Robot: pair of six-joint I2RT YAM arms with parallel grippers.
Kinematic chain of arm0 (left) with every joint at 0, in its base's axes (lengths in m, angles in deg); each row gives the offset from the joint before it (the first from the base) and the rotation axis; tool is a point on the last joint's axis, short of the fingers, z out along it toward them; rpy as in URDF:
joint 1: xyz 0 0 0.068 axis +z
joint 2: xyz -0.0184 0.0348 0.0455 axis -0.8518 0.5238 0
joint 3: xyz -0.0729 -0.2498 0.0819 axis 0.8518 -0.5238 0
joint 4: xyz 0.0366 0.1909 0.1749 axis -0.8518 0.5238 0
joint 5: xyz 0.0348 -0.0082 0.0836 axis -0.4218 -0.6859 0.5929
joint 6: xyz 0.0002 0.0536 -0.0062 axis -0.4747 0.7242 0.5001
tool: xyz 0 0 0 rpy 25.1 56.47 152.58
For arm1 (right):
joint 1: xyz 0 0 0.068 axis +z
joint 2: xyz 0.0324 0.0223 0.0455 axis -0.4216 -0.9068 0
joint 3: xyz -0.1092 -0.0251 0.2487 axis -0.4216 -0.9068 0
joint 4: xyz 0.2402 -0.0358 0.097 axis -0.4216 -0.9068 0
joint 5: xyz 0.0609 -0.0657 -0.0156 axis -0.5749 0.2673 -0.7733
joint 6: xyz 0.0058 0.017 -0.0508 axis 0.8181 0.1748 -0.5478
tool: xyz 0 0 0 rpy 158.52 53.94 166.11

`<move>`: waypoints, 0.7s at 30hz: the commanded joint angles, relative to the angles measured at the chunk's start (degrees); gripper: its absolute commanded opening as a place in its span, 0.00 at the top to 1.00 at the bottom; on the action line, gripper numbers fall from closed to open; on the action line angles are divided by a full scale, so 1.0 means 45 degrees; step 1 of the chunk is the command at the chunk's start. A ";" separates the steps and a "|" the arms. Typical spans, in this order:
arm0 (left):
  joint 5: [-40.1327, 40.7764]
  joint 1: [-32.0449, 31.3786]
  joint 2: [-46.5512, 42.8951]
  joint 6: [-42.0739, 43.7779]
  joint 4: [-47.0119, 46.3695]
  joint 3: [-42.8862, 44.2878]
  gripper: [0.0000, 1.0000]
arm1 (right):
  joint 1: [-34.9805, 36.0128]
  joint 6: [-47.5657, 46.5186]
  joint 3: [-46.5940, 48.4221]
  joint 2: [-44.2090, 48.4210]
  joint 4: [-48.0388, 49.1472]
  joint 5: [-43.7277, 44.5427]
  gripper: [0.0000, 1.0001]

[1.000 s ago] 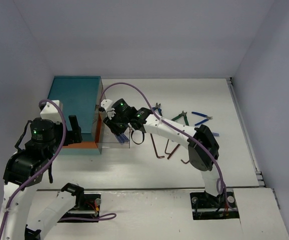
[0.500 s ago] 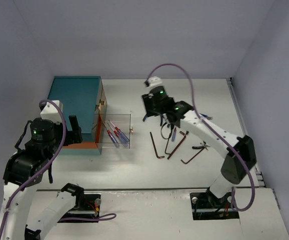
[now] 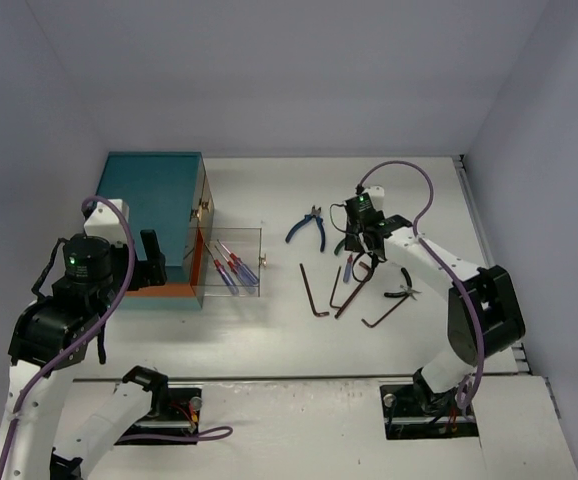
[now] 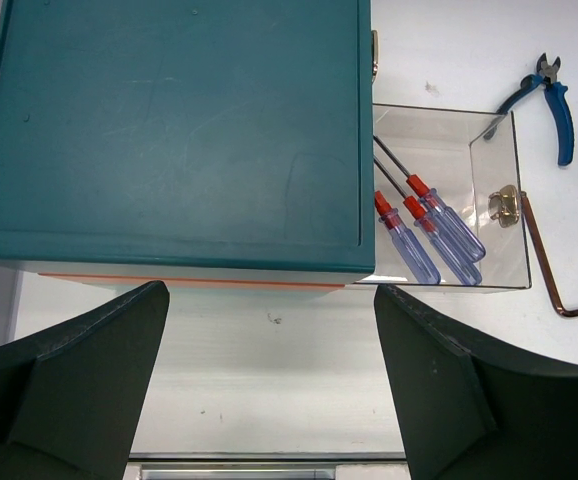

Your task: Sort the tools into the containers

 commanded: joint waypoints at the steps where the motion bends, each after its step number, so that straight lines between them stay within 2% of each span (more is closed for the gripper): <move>1: -0.0147 -0.0096 0.0292 0.0110 -0.0363 0.0541 0.19 | -0.0086 0.1057 0.0215 -0.0639 0.0406 -0.0326 0.66; 15: -0.0047 -0.0096 0.0180 0.0149 -0.0363 0.0390 0.19 | -0.0084 0.2098 0.0212 -0.2774 0.0851 -0.0649 0.67; 20: 0.0025 -0.0096 0.0149 0.0175 -0.0324 0.0385 0.19 | -0.0076 0.2302 0.0036 -0.2874 0.0907 -0.0392 0.79; 21: 0.0051 -0.0096 0.0134 0.0188 -0.0324 0.0385 0.19 | -0.0089 0.2318 -0.0050 -0.2843 0.0917 -0.0239 0.85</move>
